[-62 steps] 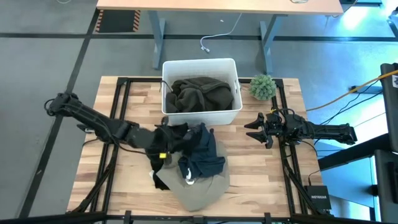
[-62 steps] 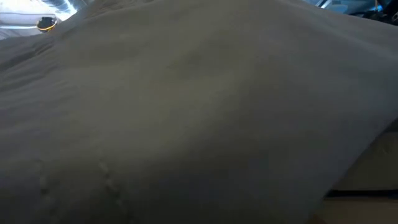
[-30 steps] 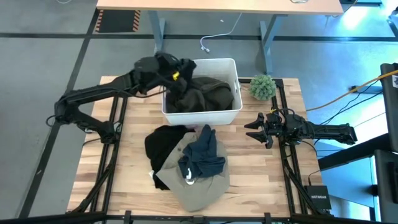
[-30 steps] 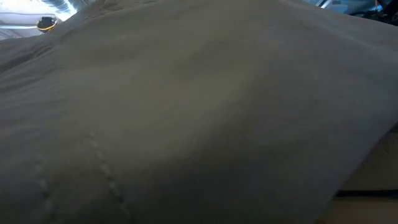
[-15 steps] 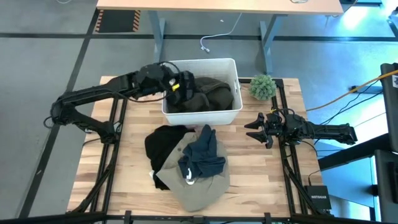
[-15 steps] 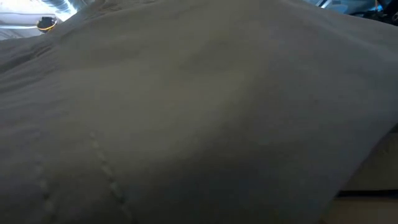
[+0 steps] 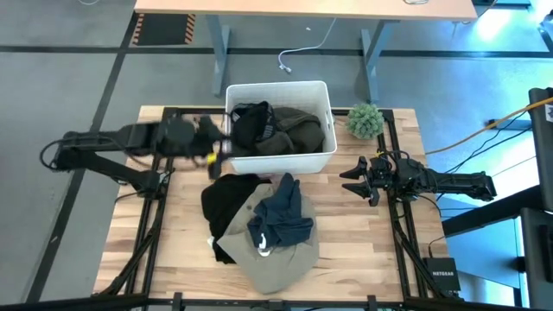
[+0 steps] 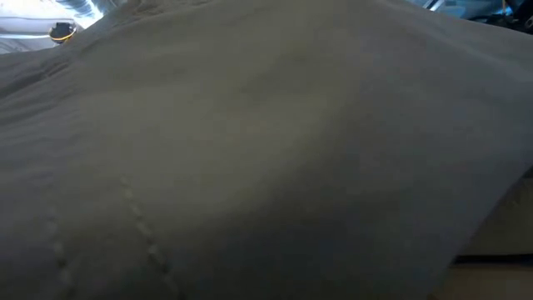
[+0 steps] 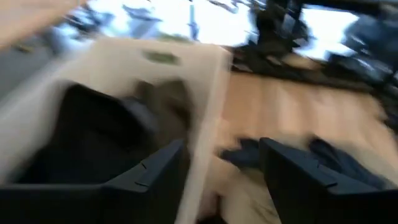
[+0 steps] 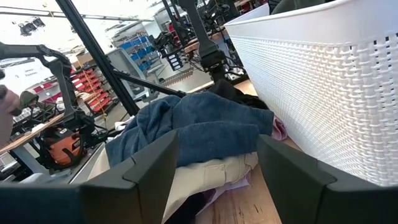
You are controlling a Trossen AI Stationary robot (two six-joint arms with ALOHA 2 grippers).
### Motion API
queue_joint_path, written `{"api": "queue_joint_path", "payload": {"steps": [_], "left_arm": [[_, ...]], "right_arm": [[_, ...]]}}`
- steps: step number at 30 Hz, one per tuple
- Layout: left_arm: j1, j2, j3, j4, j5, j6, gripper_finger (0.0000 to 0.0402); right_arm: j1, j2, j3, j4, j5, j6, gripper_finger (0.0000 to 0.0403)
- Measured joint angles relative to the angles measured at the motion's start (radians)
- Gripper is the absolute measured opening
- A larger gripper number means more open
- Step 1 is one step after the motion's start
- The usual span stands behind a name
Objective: Sort clothes
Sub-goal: Put the blue shorts into the white bin
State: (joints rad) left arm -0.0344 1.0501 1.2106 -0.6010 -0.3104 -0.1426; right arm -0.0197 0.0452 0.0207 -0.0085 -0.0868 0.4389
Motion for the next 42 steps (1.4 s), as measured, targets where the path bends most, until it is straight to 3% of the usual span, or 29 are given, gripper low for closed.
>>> {"api": "queue_joint_path", "payload": {"steps": [9,16,27,38,42], "left_arm": [[-0.344,0.036,-0.193,0.045,-0.032,-0.205,0.0199],[-0.481,0.120,-0.372,0.266,-0.053,-0.364,0.0198],[-0.507,0.312,-0.423,0.394,-0.082,-0.472,0.0198],[-0.503,0.407,-0.422,0.645,-0.081,-0.343,0.0198],[-0.492,0.407,-0.422,0.692,-0.009,-0.309,0.0198]], "right_arm": [[0.000,0.000,0.000,0.000,0.000,0.000,0.0237],[0.000,0.000,0.000,0.000,0.000,0.000,0.0237],[0.000,0.000,0.000,0.000,0.000,0.000,0.0237],[0.000,0.000,0.000,0.000,0.000,0.000,0.0237],[0.000,0.000,0.000,0.000,0.000,0.000,0.0237]]}}
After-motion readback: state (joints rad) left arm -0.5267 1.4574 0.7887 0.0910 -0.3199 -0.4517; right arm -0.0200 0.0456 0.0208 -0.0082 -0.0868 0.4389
